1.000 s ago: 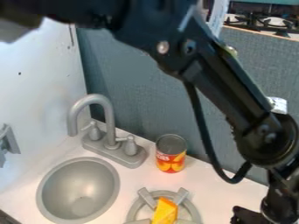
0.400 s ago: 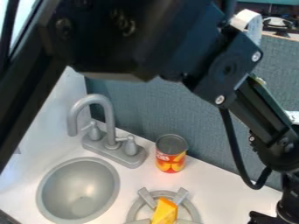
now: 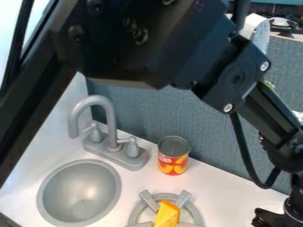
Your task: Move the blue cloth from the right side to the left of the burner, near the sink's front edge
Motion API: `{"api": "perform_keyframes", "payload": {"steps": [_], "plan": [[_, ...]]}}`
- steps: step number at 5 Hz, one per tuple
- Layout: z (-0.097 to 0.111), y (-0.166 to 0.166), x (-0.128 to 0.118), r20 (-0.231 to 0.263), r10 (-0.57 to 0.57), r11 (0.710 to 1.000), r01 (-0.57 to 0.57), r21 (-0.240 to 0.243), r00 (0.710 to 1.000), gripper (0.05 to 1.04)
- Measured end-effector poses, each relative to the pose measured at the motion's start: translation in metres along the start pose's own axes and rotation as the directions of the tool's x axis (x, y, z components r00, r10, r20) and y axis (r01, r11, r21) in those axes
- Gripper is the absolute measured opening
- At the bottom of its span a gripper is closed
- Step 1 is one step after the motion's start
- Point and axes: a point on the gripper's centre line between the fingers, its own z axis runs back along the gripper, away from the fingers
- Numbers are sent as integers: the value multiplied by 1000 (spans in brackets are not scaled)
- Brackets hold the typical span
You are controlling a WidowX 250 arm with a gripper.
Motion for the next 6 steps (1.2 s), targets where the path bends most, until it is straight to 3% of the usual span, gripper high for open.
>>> {"api": "perform_keyframes", "payload": {"steps": [1,2,3,4,5,6], "plan": [[-5,3,-7,-9,52,999,-52,5,999,382],[-6,6,-12,-13,73,997,-72,8,997,239],[7,7,-23,-8,85,996,-85,-10,996,190],[45,11,-32,69,116,985,-105,-138,991,170],[84,35,-45,140,228,960,-198,-200,964,169],[101,61,-69,147,323,942,-302,-144,935,169]]}}
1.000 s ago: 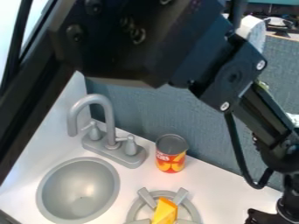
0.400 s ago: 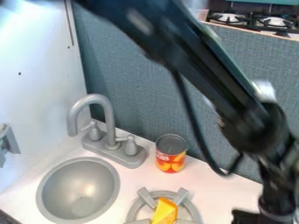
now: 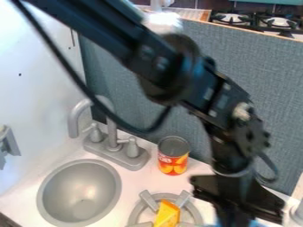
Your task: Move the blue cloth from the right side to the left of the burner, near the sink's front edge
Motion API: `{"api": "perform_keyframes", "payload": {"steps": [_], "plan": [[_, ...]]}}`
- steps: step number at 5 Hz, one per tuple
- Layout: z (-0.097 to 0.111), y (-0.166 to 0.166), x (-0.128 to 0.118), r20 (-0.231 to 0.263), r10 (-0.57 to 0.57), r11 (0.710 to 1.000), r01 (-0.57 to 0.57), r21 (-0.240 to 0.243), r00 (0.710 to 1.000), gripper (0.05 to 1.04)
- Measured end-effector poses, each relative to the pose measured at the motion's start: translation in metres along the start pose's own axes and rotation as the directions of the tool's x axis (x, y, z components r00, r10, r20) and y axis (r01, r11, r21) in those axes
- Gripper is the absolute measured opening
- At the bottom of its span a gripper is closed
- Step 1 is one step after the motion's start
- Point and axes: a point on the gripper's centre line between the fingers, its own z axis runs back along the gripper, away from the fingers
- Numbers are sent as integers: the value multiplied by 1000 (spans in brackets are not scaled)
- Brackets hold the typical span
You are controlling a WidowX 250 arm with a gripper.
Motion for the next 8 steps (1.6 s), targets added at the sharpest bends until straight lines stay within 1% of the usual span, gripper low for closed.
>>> {"api": "perform_keyframes", "payload": {"steps": [1,2,3,4,5,6,7,8], "plan": [[7,47,-5,27,129,986,-132,104,991,169],[4,98,-5,76,276,941,-286,183,958,169],[0,137,-14,117,352,899,-370,233,929,169],[-5,159,-29,132,399,864,-421,276,907,169],[-18,180,-35,138,444,842,-465,276,886,169],[-40,197,-32,162,474,831,-500,244,866,169],[-68,200,-22,170,516,813,-542,213,840,169],[-81,200,-24,145,559,786,-578,219,816,169]]}}
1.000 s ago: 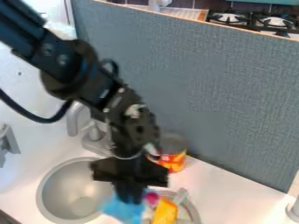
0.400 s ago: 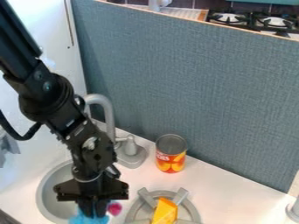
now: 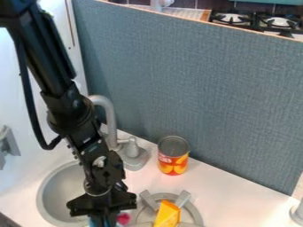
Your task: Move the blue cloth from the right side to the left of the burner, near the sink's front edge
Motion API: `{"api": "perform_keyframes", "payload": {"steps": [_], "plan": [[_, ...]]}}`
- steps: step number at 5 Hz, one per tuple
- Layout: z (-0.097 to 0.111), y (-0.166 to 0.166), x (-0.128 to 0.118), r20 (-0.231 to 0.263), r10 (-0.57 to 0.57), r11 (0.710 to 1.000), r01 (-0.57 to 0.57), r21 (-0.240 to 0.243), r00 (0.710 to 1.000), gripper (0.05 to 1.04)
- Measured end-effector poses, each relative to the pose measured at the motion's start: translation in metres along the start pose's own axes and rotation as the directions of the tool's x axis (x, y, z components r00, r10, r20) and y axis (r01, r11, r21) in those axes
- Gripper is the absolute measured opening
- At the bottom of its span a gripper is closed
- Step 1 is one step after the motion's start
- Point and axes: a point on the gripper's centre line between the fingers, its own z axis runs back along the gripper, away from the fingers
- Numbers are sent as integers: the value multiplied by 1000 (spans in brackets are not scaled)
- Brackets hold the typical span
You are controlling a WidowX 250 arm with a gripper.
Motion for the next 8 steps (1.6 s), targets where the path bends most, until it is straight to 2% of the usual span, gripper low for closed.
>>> {"api": "perform_keyframes", "payload": {"steps": [1,2,3,4,5,6,7,8], "plan": [[-5,-4,0,-27,6,1000,-6,2,1000,213],[11,-8,-5,-8,-10,1000,10,9,1000,468],[24,-15,-7,37,6,999,-4,-51,999,775],[46,-28,-9,105,-18,997,26,-76,994,996],[73,-30,-18,145,-56,997,62,-39,988,1003],[95,-32,-46,37,-147,988,148,-34,988,1001],[106,-34,-79,-54,-256,965,252,-67,965,1001],[103,-36,-90,-119,-341,939,334,-78,932,1001]]}}
